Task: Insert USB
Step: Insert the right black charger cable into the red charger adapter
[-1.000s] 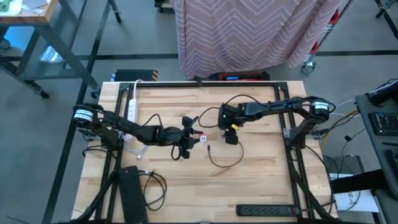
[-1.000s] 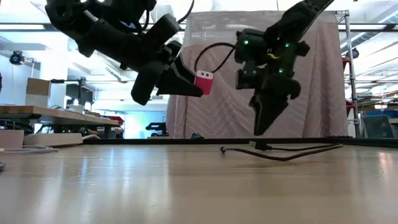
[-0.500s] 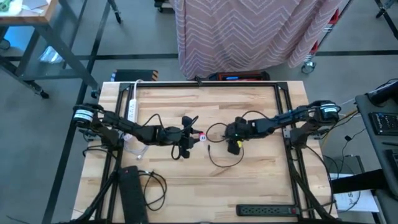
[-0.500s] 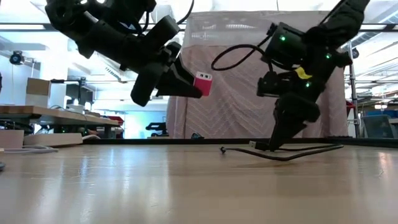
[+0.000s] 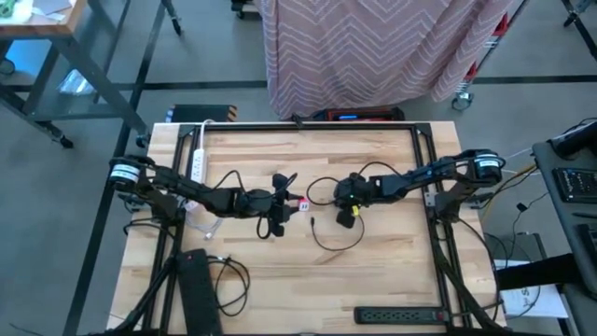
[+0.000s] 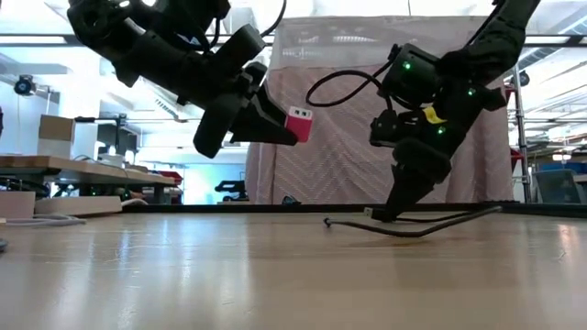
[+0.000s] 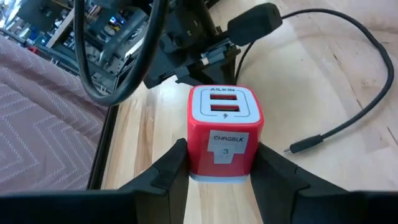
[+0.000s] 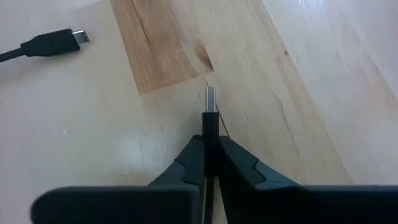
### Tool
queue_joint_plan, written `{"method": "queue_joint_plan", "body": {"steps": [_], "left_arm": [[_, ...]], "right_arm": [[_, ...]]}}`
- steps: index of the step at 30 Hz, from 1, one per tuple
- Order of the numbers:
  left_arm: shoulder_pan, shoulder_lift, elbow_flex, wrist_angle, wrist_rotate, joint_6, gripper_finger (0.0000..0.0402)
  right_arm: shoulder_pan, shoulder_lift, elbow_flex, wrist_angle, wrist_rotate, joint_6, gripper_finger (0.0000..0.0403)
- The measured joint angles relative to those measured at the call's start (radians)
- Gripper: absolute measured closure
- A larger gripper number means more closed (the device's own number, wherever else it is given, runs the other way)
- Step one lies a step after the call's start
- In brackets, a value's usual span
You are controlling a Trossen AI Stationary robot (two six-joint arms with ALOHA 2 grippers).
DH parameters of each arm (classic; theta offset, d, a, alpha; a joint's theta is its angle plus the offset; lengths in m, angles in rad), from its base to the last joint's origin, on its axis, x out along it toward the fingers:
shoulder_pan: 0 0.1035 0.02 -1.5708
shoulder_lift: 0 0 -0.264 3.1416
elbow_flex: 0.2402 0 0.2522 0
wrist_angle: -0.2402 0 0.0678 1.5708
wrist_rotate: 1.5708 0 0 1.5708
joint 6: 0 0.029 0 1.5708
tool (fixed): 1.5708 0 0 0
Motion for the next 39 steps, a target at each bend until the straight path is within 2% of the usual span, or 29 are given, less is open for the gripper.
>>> {"method": "queue_joint_plan", "body": {"steps": [3, 8, 15, 19, 27, 39], "left_arm": [[0.001, 0.0, 0.0, 0.007, -0.011, 0.034, 0.0276], [0.004, 0.028, 0.034, -0.013, -0.161, 0.201, 0.0276], [0.008, 0.154, 0.189, -0.049, -0.288, 0.449, 0.0276], [0.009, 0.233, 0.295, -0.149, -0.385, 0.491, 0.0276], [0.008, 0.288, 0.375, -0.167, -0.374, 0.446, 0.0276], [0.003, 0.28, 0.373, -0.169, -0.381, 0.44, 0.0276]], "right_arm": [[-0.001, -0.043, 0.024, -0.046, -0.023, 0.05, 0.0388], [0.01, -0.129, 0.141, -0.205, -0.07, 0.175, 0.0397], [0.009, -0.152, 0.313, -0.413, -0.228, 0.459, 0.0397], [0.008, -0.149, 0.383, -0.518, -0.232, 0.539, 0.0397], [-0.001, -0.143, 0.459, -0.564, -0.229, 0.583, 0.0398], [-0.049, -0.135, 0.457, -0.576, -0.214, 0.617, 0.0398]]}}
